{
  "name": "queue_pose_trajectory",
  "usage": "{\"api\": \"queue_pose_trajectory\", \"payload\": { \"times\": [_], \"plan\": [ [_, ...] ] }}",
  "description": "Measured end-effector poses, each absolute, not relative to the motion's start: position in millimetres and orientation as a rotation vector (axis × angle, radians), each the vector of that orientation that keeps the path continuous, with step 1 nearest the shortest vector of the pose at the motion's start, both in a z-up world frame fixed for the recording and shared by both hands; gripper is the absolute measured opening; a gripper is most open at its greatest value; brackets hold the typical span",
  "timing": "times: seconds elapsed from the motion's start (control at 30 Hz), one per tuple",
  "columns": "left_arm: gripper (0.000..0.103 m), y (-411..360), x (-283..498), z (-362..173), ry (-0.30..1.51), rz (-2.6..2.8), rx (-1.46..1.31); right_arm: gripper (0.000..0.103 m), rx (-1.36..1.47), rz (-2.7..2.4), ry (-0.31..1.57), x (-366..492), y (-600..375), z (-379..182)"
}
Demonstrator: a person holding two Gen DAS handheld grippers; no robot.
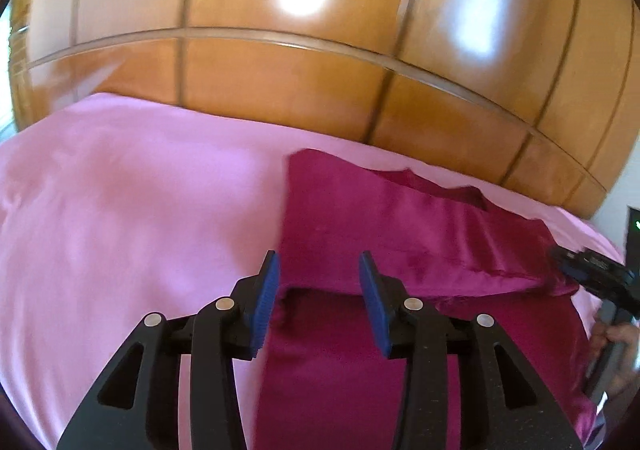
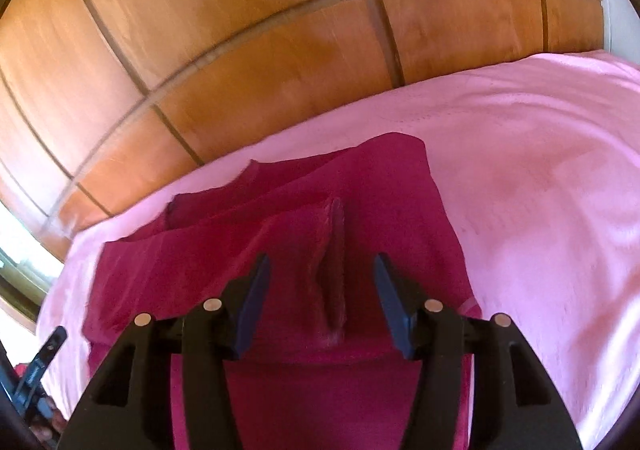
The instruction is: Fold small clothes
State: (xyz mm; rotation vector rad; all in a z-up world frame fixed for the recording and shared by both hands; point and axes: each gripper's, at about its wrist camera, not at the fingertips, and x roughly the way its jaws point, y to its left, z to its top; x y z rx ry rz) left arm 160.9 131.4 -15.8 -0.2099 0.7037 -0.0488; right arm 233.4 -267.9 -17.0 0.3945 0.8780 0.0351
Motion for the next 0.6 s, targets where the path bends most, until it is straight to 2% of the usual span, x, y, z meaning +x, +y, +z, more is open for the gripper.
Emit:
{"api": "queue_pose_trajectory", "payload": {
  "times": [0.03,0.07,0.1,0.23,0.33,0.43,0.47,0.5,0.57,0.6],
  "plan": [
    [0.046,125,170,-20,0.726,-0.059,-0.194,0.045,0.388,0.036,0.895,240,-266,-21],
    [0.046,121,177,-24,0.747,-0.068,-0.183,0.032,0.369,0.042,0.906,244,-263,-24],
    [0.046,117,180,-28,0.761,-0.072,-0.178,0.010,0.339,0.066,0.922,249,-257,-24],
    [0.046,107,187,-48,0.824,-0.078,-0.139,0.009,0.208,0.034,0.843,245,-246,-4],
    [0.046,97,184,-61,0.829,-0.061,-0.091,0.008,0.145,-0.009,0.874,250,-242,-15],
    [0.046,104,183,-54,0.828,-0.081,-0.142,0.013,0.105,-0.024,0.890,249,-238,-30],
    [0.046,111,180,-50,0.821,-0.095,-0.190,0.018,0.112,-0.027,0.887,247,-239,-29],
    [0.048,120,178,-45,0.806,-0.106,-0.236,0.030,0.128,-0.029,0.882,243,-242,-24],
    [0.058,144,177,-33,0.754,-0.080,-0.304,0.047,0.122,-0.052,0.842,233,-243,-11],
    [0.058,156,180,-30,0.745,-0.066,-0.337,0.050,0.116,-0.050,0.809,229,-241,-3]
  ]
}}
